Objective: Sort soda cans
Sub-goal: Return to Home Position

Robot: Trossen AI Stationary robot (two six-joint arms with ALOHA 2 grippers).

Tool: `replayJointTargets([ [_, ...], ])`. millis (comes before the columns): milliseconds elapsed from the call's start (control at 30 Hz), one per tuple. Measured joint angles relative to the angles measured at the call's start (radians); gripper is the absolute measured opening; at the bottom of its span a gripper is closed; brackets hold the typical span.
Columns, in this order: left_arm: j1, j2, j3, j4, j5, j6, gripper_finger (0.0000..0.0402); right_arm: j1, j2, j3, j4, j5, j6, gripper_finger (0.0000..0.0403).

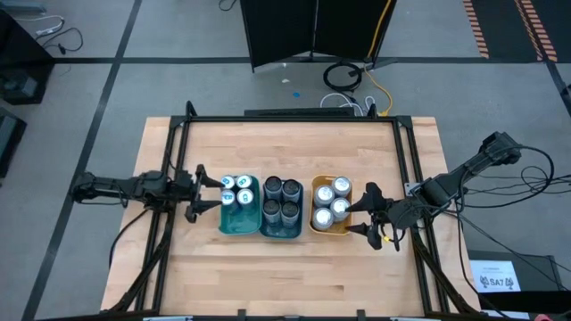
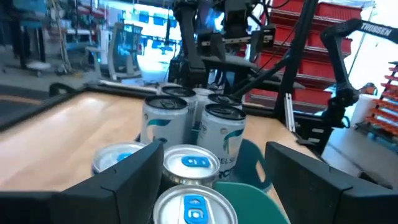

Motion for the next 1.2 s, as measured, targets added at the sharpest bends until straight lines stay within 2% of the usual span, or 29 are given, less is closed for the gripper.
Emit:
replayJointTargets([
  [333, 0.0, 0.028, 0.0, 0.003, -0.032, 0.215, 0.029, 0.0, 0.0, 0.0, -0.001, 0.0, -0.007, 0.027],
  [533, 0.0, 0.054, -0.001, 0.002, -0.04, 0.21, 0.029, 0.0, 0.0, 0.0, 0.006, 0.0, -0.007, 0.027],
  [700, 0.0, 0.058, -0.001, 0.019, -0.157, 0.152, 0.029, 0.0, 0.0, 0.0, 0.006, 0.001, -0.007, 0.027],
  [967, 0.0, 0.058, -0.001, 0.031, -0.258, 0.111, 0.029, 0.0, 0.0, 0.0, 0.006, 0.006, -0.008, 0.027],
  [1200, 0.0, 0.058, -0.002, 0.032, -0.278, 0.107, 0.029, 0.0, 0.0, 0.0, 0.006, 0.052, -0.118, 0.027],
])
